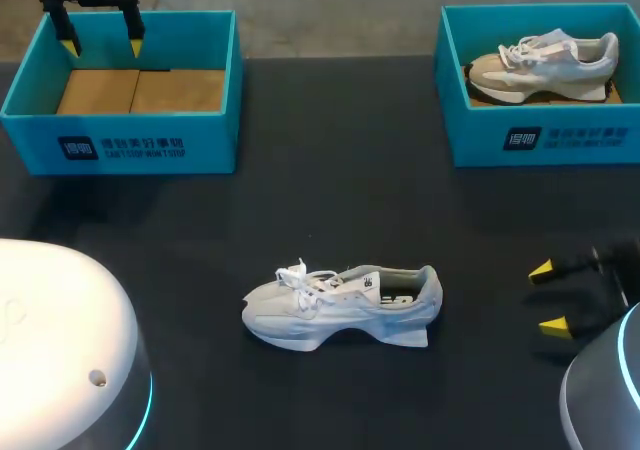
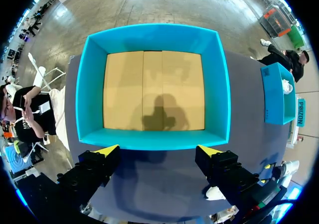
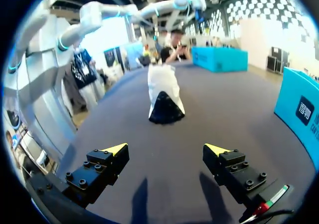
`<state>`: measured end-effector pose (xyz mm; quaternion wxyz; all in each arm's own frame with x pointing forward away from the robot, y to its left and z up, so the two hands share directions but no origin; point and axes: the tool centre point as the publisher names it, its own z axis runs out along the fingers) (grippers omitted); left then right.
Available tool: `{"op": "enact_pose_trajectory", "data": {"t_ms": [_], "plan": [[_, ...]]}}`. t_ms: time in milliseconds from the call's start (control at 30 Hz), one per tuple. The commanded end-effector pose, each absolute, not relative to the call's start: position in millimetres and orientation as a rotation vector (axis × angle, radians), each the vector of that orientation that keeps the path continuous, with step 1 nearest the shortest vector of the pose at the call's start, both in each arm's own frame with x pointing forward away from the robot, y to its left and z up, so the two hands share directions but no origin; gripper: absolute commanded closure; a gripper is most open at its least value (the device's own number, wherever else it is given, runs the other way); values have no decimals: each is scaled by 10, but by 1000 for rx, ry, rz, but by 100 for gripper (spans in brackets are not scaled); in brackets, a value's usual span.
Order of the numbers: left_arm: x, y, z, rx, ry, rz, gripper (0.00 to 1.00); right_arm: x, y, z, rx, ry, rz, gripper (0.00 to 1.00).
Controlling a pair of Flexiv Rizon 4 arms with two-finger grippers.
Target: Take the shoe out of the shoebox, open the shoe tongue, remove and reinsert the insole, then place the shoe into the shoebox
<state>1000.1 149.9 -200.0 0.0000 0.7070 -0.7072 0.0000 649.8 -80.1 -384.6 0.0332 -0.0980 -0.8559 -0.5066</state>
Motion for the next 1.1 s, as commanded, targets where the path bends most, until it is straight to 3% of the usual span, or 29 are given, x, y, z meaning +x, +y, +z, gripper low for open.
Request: {"op": "enact_pose_trajectory", "data": {"t_ms": [33, 1100], "plan": [[10000, 1499, -2000, 2221, -2222, 0, 0, 6514, -810, -3885, -302, -2572, -1667, 0], [10000, 1499, -2000, 2221, -2222, 0, 0, 6632, -164, -3966, -279, -2636, -1720, 0]]}}
